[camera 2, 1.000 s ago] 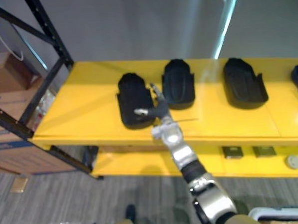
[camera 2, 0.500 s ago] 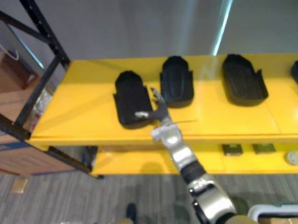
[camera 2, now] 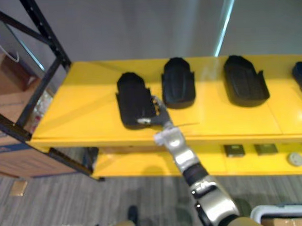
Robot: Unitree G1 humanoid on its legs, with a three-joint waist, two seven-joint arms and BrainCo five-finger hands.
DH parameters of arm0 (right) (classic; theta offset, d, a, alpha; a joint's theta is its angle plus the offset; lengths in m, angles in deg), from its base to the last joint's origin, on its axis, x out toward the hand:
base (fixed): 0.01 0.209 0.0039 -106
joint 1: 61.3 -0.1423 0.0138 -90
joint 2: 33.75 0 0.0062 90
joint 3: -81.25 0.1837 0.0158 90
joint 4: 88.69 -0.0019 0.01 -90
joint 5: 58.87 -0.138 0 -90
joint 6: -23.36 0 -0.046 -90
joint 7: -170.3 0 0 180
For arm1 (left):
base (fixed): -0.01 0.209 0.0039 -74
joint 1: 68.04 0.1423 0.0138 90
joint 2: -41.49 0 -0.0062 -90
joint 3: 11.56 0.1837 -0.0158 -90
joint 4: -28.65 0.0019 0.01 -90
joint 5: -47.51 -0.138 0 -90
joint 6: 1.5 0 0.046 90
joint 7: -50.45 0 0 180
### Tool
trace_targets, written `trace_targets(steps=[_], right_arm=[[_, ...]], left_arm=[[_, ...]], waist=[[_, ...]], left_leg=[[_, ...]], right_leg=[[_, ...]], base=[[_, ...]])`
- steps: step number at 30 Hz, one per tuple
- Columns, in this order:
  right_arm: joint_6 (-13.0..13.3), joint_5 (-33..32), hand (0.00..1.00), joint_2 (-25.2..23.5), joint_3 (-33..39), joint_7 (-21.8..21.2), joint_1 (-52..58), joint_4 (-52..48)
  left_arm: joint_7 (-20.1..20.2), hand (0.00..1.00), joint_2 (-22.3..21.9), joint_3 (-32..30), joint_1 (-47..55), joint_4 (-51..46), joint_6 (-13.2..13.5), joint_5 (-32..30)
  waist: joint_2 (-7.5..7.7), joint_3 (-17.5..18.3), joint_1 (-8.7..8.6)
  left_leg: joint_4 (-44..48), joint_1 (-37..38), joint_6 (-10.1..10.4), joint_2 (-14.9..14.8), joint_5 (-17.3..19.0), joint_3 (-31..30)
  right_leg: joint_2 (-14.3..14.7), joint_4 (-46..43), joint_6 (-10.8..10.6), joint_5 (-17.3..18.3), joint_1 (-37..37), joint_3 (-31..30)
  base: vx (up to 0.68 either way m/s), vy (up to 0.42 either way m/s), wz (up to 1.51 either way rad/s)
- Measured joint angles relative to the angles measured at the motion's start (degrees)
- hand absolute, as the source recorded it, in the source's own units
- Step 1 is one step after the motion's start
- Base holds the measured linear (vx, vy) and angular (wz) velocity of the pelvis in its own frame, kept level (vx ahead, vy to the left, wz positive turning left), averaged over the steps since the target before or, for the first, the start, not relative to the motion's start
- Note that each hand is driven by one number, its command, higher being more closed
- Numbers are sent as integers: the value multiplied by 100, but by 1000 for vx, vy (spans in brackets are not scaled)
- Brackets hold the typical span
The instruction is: Walk over and take plastic housings, then place them on the shelf
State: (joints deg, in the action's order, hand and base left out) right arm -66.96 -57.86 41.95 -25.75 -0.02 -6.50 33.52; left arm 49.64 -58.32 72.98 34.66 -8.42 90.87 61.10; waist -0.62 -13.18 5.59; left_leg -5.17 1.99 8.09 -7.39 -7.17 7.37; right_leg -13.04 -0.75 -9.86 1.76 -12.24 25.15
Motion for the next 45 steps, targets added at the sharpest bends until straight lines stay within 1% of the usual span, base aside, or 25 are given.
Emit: trace_targets(steps=[6,9,11,12,14,17,20,24,26,27,29,31,32,34,35,36,37,38,39,40,41,42,43,44,45], right_arm=[[46,-23,0,19,-71,-175,-2,-8],[56,-21,0,59,-141,-223,-4,-90],[61,-18,0,54,-202,-222,-33,-346],[75,-18,0,60,-232,-232,-85,-496],[140,-16,0,67,-231,-236,-211,-518],[168,7,0,82,-272,-312,-287,-710],[178,46,0,121,-399,-345,-354,-813],[189,270,0,120,-408,-299,-440,-950],[176,483,0,121,-401,-69,-537,-956],[171,559,0,120,-400,-9,-569,-955],[170,771,0,124,-389,307,-683,-954],[181,930,0,139,-302,617,-712,-953],[242,1066,0,163,-183,815,-721,-952],[449,1300,0,212,22,1087,-730,-964],[637,1497,0,262,131,1278,-728,-1044],[893,1686,0,305,177,1350,-727,-1236],[1047,1784,0,335,192,1369,-725,-1412],[1338,1866,0,395,168,1313,-721,-1788],[1621,1896,0,441,123,1091,-720,-2177],[1729,1889,0,468,80,948,-719,-2383],[1872,1865,0,562,-58,661,-711,-2800],[1973,1608,0,677,-243,160,-667,-3239],[1987,1440,0,750,-342,-122,-629,-3433],[1979,1158,0,884,-533,-569,-543,-3762],[1959,993,0,945,-623,-806,-505,-3902]], left_arm=[[6,0,-1,18,-32,4,-1,-7],[5,0,29,90,-96,5,10,-7],[8,0,67,167,-166,3,47,-7],[61,0,102,199,-225,1,86,-6],[105,0,122,226,-311,1,99,3],[116,0,117,293,-361,4,135,136],[115,0,140,421,-362,0,170,231],[117,0,139,468,-362,-7,238,235],[114,0,155,579,-367,-18,244,292],[115,0,163,601,-367,-23,242,341],[117,0,174,643,-366,-106,243,392],[116,0,177,658,-362,-126,244,392],[113,0,179,664,-360,-129,245,392],[110,0,181,667,-360,-159,246,391],[109,0,183,671,-360,-176,246,390],[104,0,183,672,-359,-176,248,389],[98,0,183,673,-359,-177,249,389],[95,0,183,674,-357,-177,248,387],[95,0,184,676,-357,-177,249,383],[95,0,185,675,-357,-179,249,383],[95,0,191,676,-357,-184,251,379],[95,0,199,675,-357,-186,252,363],[95,0,205,675,-356,-189,252,358],[96,0,221,675,-355,-206,252,352],[97,0,232,674,-353,-220,252,348]], waist=[[16,-10,5],[23,-91,5],[25,-272,9],[47,-343,0],[37,-478,1],[-31,-647,4],[-78,-687,-2],[-119,-713,2],[-160,-763,5],[-160,-793,5],[-172,-877,9],[-175,-880,6],[-176,-880,6],[-176,-881,2],[-176,-882,-1],[-179,-887,-5],[-182,-888,-13],[-185,-890,-28],[-183,-891,-33],[-179,-896,-34],[-172,-911,-40],[-160,-918,-61],[-152,-923,-87],[-125,-939,-111],[-105,-950,-118]], left_leg=[[11,-16,-2,-8,-3,-11],[40,-26,9,-65,-14,-48],[40,-35,4,-97,-38,-44],[41,-135,-4,-96,-61,-58],[41,-185,-14,-106,-100,-76],[41,-215,-41,-118,-128,-118],[42,-220,-47,-117,-137,-148],[43,-286,-44,-101,-140,-195],[80,-312,-28,-73,-149,-224],[171,-342,-62,-60,-117,-229],[418,-430,-135,-51,3,-225],[476,-469,-152,-52,14,-219],[480,-478,-153,-54,14,-217],[480,-485,-152,-55,14,-215],[479,-486,-151,-55,15,-210],[478,-485,-151,-56,15,-204],[478,-482,-151,-58,15,-198],[478,-472,-150,-63,16,-184],[473,-447,-146,-73,19,-157],[468,-425,-145,-80,20,-135],[469,-398,-130,-97,35,-94],[468,-400,-125,-104,38,-79],[467,-400,-125,-105,38,-75],[465,-402,-125,-105,38,-67],[462,-404,-125,-106,38,-58]], right_leg=[[-1,-53,-14,-7,32,-14],[6,-353,115,69,164,-56],[4,-562,202,141,288,-173],[-12,-662,174,220,424,-187],[-13,-732,143,287,484,-200],[-48,-1013,115,457,621,-226],[-96,-1265,63,591,713,-228],[-149,-1471,63,731,826,-200],[-184,-1532,39,779,833,-179],[-200,-1545,40,790,824,-186],[-216,-1562,50,815,807,-191],[-214,-1563,54,824,808,-187],[-212,-1562,54,826,809,-185],[-211,-1560,54,826,811,-186],[-211,-1559,54,825,813,-190],[-211,-1558,54,825,816,-199],[-211,-1558,54,825,818,-206],[-207,-1558,54,825,820,-227],[-201,-1558,54,825,819,-258],[-196,-1559,54,825,818,-284],[-185,-1560,53,825,823,-326],[-180,-1560,53,824,834,-338],[-180,-1559,53,824,839,-342],[-181,-1552,53,824,852,-353],[-181,-1549,53,824,868,-367]], base=[[0,0,0],[-2,-7,2],[-83,-11,-2],[-93,-8,2],[-78,-18,5],[-80,-25,5],[-25,-29,5],[16,-29,7],[28,-22,9],[27,-23,4],[0,0,0],[2,-10,2],[-1,-14,3],[0,0,0],[0,0,0],[0,0,0],[-39,1,-4],[-41,-2,-8],[-39,-3,-10],[-34,-7,-16],[-38,-10,-14],[-39,-10,-11],[-37,-5,-4],[-28,0,-3],[-38,1,-7]])
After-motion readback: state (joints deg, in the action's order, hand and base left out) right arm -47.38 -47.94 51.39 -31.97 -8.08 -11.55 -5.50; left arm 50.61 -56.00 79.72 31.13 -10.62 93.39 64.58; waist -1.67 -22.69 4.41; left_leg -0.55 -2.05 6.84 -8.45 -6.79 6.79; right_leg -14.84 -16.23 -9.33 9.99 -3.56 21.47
